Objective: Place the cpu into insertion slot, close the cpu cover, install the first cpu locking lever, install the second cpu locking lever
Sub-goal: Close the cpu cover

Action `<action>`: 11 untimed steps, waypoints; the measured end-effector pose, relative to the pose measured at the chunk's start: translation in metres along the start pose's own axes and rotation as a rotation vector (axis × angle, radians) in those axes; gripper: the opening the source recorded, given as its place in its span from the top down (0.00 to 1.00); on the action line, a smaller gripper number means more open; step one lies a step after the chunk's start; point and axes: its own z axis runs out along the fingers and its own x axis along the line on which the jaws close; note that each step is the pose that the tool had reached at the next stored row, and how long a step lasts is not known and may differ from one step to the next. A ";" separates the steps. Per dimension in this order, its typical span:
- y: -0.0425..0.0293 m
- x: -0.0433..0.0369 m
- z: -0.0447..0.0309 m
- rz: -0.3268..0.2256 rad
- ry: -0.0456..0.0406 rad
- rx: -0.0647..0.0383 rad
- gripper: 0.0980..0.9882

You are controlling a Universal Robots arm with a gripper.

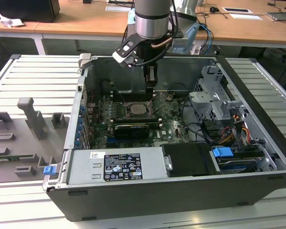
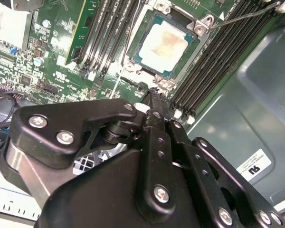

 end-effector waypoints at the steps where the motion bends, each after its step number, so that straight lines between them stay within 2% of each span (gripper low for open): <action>1: 0.0006 0.0000 0.0000 0.000 -0.0001 0.000 0.99; 11: 0.0043 0.0003 0.0003 0.000 0.0000 0.000 0.99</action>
